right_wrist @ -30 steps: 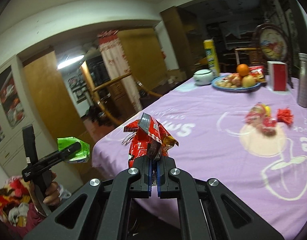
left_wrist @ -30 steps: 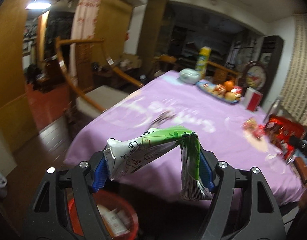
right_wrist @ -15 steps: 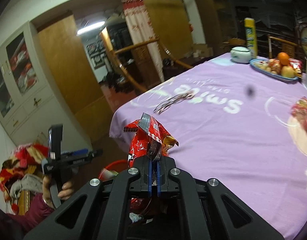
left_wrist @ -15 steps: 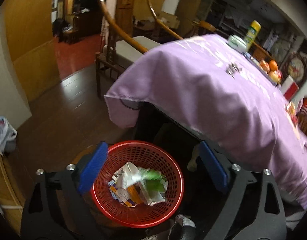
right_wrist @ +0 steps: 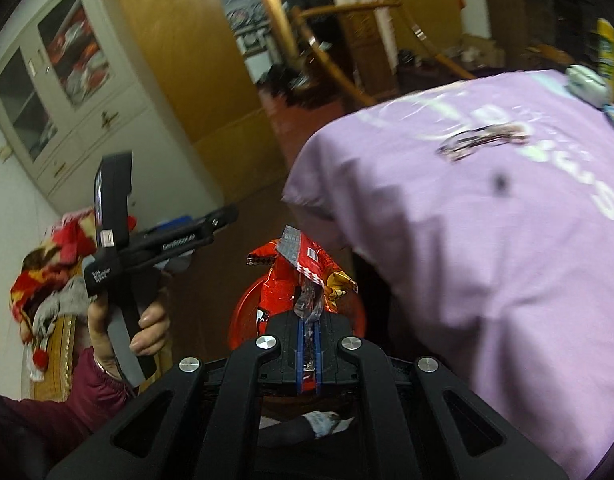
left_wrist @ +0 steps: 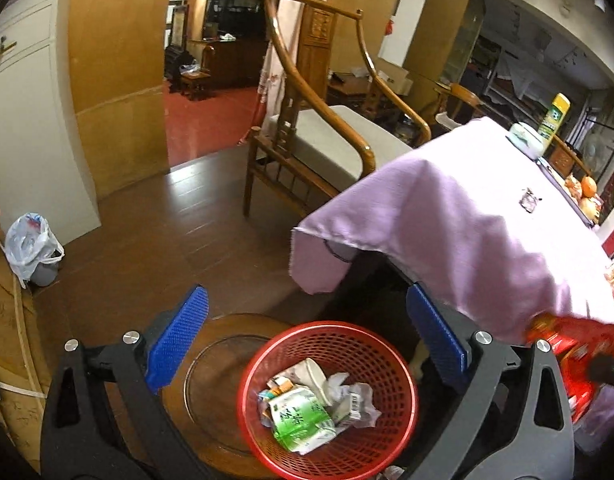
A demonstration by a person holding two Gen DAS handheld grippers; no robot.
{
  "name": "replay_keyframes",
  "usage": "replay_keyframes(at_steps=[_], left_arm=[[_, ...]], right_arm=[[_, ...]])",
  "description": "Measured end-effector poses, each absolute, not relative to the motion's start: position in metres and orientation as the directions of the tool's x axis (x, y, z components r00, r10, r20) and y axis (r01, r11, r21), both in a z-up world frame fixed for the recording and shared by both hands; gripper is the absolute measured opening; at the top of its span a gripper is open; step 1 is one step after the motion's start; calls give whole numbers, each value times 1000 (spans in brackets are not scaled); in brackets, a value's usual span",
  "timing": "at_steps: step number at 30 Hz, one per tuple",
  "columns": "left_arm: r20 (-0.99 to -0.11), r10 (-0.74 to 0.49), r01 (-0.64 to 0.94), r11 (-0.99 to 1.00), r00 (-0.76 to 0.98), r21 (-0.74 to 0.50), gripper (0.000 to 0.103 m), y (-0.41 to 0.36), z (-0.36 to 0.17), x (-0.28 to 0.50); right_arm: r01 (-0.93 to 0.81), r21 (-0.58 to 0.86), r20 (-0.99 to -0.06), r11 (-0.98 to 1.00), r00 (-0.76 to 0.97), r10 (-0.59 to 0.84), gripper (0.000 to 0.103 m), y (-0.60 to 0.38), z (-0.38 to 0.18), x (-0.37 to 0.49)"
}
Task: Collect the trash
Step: 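Lower the right tool into the red basket and release the red snack bag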
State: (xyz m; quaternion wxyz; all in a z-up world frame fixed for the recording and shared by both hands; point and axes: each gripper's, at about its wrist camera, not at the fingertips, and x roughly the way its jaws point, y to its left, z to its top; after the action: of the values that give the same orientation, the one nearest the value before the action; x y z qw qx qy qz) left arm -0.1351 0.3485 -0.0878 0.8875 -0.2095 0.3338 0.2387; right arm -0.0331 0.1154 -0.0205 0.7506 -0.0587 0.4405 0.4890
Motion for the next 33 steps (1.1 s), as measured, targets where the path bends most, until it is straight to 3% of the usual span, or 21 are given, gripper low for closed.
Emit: replay_keyframes(at_steps=[2, 6, 16, 19, 25, 33], left_arm=[[-695, 294, -574, 793, 656, -206, 96, 353, -92, -135], [-709, 294, -586, 784, 641, -205, 96, 361, -100, -135], [-728, 258, -570, 793, 635, -216, 96, 358, -106, -130], [-727, 251, -566, 794, 639, -224, 96, 354, -103, -128], [-708, 272, -571, 791, 652, -221, 96, 355, -97, -130], [-726, 219, -513, 832, 652, -210, 96, 333, -106, -101]], right_arm=[[-798, 345, -735, 495, 98, 671, 8, 133, -29, -32], [-817, 331, -771, 471, 54, 635, 33, 163, -48, -31], [-793, 372, -753, 483, 47, 656, 33, 163, -51, -23], [-808, 386, -745, 446, 12, 667, 23, 183, -52, -24], [-831, 281, -740, 479, 130, 660, 25, 162, -37, -25], [-780, 259, -706, 569, 249, 663, 29, 93, -26, -9]])
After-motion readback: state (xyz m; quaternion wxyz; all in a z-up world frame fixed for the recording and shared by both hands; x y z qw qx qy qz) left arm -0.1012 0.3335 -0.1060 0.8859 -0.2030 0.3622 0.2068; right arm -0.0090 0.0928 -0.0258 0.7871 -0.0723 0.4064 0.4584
